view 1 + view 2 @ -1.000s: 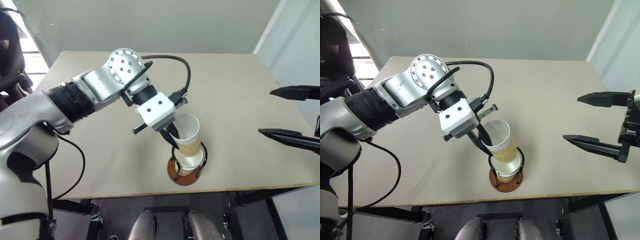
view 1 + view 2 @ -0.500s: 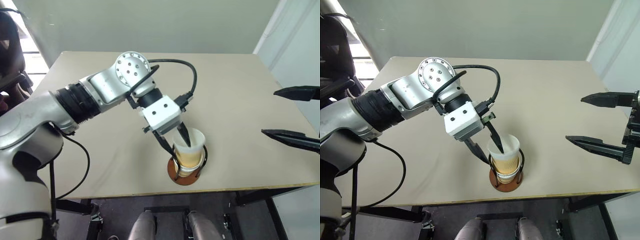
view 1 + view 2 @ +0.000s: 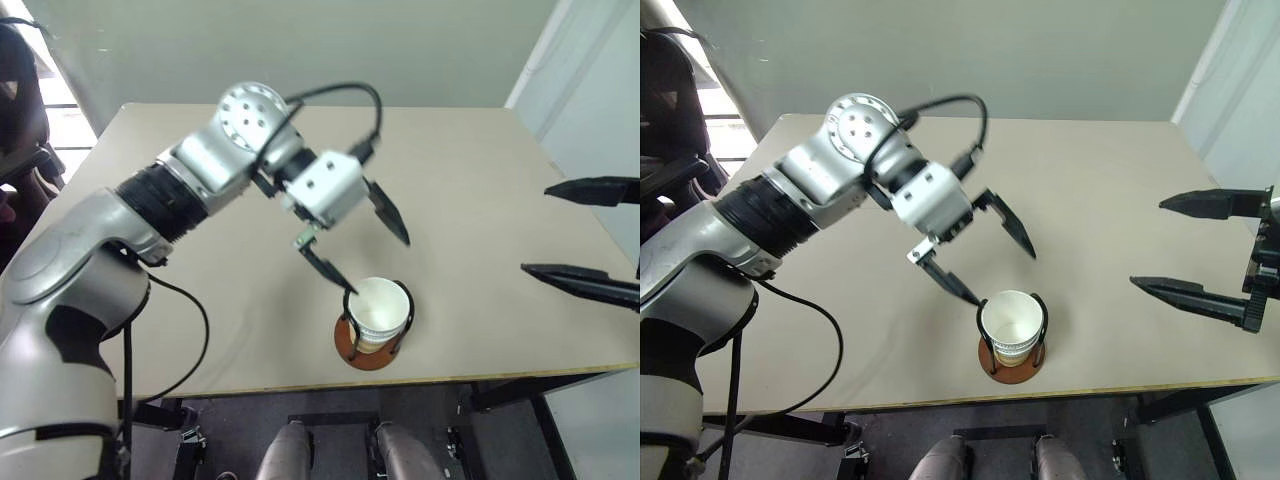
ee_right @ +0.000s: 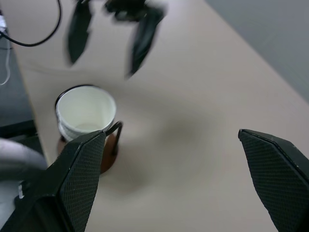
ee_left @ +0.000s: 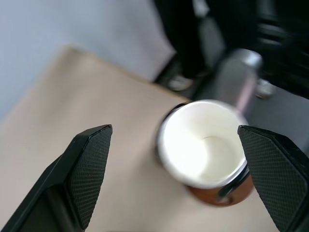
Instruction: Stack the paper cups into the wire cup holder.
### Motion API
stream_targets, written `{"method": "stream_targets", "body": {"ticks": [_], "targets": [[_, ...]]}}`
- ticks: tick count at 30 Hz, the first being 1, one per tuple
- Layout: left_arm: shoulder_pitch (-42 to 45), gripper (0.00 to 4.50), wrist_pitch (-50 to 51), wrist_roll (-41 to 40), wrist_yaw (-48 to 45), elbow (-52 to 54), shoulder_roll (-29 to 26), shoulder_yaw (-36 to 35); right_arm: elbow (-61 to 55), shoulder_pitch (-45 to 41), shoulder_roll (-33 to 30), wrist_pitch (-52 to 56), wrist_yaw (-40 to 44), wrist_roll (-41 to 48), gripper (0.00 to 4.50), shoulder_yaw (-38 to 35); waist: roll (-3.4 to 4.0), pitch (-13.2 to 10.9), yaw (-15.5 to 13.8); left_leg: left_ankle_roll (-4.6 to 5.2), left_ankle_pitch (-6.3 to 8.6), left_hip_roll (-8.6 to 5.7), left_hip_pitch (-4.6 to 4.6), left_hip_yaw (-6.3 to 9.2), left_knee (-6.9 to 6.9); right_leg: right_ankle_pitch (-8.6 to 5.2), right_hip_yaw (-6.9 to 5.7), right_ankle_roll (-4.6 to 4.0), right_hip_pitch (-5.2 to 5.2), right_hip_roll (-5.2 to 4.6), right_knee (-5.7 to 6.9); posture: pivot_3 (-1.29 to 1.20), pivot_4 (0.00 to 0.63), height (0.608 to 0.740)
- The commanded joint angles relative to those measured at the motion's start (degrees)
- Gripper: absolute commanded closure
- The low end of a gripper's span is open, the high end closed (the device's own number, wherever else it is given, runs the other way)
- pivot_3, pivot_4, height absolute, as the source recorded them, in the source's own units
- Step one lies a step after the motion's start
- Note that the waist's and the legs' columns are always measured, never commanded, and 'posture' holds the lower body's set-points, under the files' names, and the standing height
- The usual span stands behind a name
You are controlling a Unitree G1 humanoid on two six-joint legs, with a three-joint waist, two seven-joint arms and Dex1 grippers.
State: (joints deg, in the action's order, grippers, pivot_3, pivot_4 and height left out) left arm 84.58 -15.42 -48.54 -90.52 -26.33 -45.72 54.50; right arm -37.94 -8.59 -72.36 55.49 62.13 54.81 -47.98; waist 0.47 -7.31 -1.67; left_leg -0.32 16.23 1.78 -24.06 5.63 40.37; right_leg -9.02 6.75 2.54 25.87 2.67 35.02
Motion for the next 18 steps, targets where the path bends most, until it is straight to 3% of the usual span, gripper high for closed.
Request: {"method": "stream_targets", "body": {"ticks": [1, 5, 9, 18], "targets": [[-3.70, 0.04, 7.21, -2.35, -1.98, -1.62, -4.67, -8.63, -1.20, 2.24, 0.38, -1.05, 2.44, -1.42, 0.00, -3.98, 0.07, 0.03, 0.33, 0.00, 0.00, -0.01, 0.02, -0.03, -0.03, 0.00, -0.10, -0.01, 0.02, 0.04, 0.00, 0.00, 0.150, 0.740], [-10.90, 0.04, 14.95, 1.08, -1.97, -4.24, -8.98, -18.45, 3.73, 2.93, -1.07, -5.06, 5.69, -4.86, 0.00, -1.06, 0.17, 0.07, 0.05, -0.02, -0.02, -0.05, 0.03, -0.03, 0.03, -0.02, -0.15, 0.01, -0.01, -0.02, 0.00, 0.00, 0.150, 0.740], [-18.02, 0.04, 20.31, 4.68, 2.00, 3.32, -10.38, -27.54, 9.60, -0.21, -2.70, -11.41, 7.63, -7.45, 0.00, 6.41, 0.16, 0.07, 0.22, -0.03, -0.03, -0.04, 0.09, -0.12, 0.06, -0.07, -0.06, -0.07, 0.00, 0.00, 0.02, 0.00, 0.150, 0.740], [-45.65, 0.04, 34.38, 3.78, 14.67, 26.94, -23.02, -51.98, 19.74, -12.48, -1.44, -21.25, 10.72, -11.78, 0.00, 26.42, 0.22, 0.11, 1.16, -0.20, -0.21, -0.03, 0.26, -0.13, 0.00, -0.16, -0.01, -0.28, 0.04, 0.09, 0.20, 0.00, 0.150, 0.740]]}}
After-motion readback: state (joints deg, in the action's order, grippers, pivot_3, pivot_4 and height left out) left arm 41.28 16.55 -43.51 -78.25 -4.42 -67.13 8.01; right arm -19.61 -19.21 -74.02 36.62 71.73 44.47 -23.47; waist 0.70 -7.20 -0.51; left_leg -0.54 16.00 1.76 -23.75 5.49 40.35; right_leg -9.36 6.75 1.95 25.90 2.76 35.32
